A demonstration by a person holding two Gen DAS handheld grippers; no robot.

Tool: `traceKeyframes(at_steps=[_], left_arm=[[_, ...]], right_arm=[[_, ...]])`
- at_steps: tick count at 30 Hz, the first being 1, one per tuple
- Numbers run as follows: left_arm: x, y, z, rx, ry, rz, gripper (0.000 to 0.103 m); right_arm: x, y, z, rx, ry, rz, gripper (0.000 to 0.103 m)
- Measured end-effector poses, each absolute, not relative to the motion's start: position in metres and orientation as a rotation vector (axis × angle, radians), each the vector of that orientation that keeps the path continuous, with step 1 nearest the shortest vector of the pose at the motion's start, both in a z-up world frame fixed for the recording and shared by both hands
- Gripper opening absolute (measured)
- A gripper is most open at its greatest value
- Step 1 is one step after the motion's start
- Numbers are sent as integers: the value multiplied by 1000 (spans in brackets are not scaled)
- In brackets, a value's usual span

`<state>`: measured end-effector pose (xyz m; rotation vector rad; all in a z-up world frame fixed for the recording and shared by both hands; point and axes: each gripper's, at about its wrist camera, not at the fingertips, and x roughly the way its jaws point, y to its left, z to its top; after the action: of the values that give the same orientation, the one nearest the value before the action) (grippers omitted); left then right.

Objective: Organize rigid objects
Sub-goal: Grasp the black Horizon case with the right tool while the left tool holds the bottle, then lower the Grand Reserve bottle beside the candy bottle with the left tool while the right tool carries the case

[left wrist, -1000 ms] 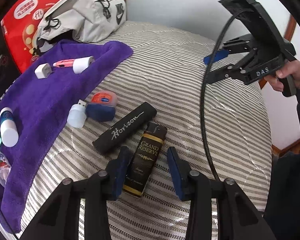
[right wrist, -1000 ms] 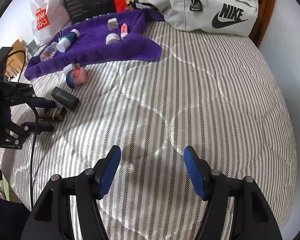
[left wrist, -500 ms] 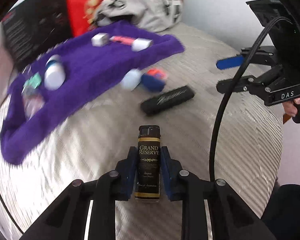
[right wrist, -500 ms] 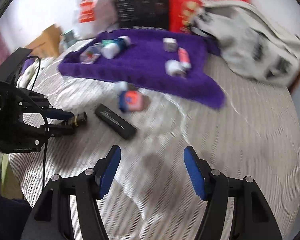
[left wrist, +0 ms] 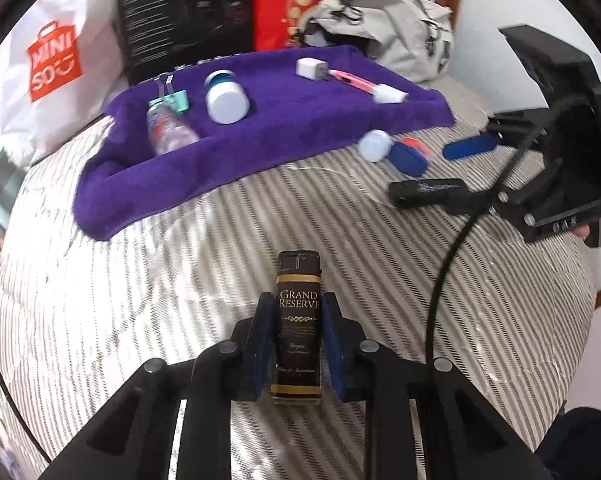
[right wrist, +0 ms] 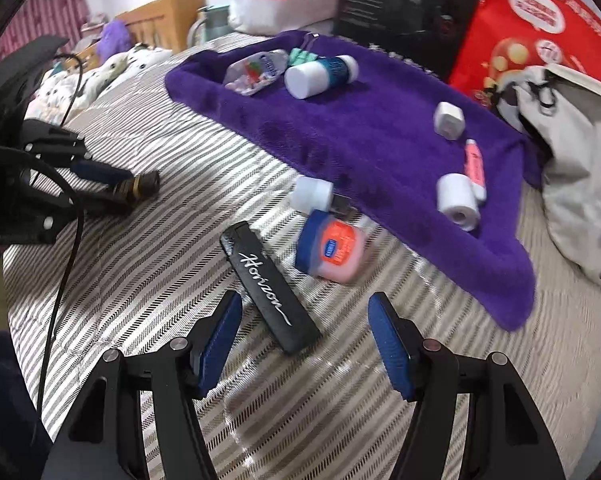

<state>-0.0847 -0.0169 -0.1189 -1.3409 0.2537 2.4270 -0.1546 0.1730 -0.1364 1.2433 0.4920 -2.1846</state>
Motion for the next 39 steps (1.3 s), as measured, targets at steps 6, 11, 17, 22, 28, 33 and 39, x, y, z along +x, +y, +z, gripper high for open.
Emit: traceKeyframes(at_steps=[6, 11, 17, 22, 28, 33, 39], left_arm=[[-91, -28, -119, -1364, 251, 2452, 23], [-93, -30, -119, -1365, 229, 2443, 23], [-91, -31, -120, -1349, 235, 2470, 24], [-89, -27, -120, -1352, 270, 2494, 24], [-87, -21, -121, -1377, 279, 2539, 25], [-86, -25, -122, -1353, 233, 2554, 25], [-87, -27, -118, -1356, 138, 2526, 23]], right_arm=[[-141, 155, -142, 1140, 508, -2137, 40], [-138, 167, -140, 1197, 441, -2215, 24], [-122, 209, -139, 1399, 309, -2392, 24], [-114, 206, -142, 1416, 337, -2484, 25], [-122, 195, -142, 1401, 384, -2510, 25], [-118, 198, -142, 1385, 364, -2534, 23], [-107, 206, -132, 1396, 253, -2541, 22]])
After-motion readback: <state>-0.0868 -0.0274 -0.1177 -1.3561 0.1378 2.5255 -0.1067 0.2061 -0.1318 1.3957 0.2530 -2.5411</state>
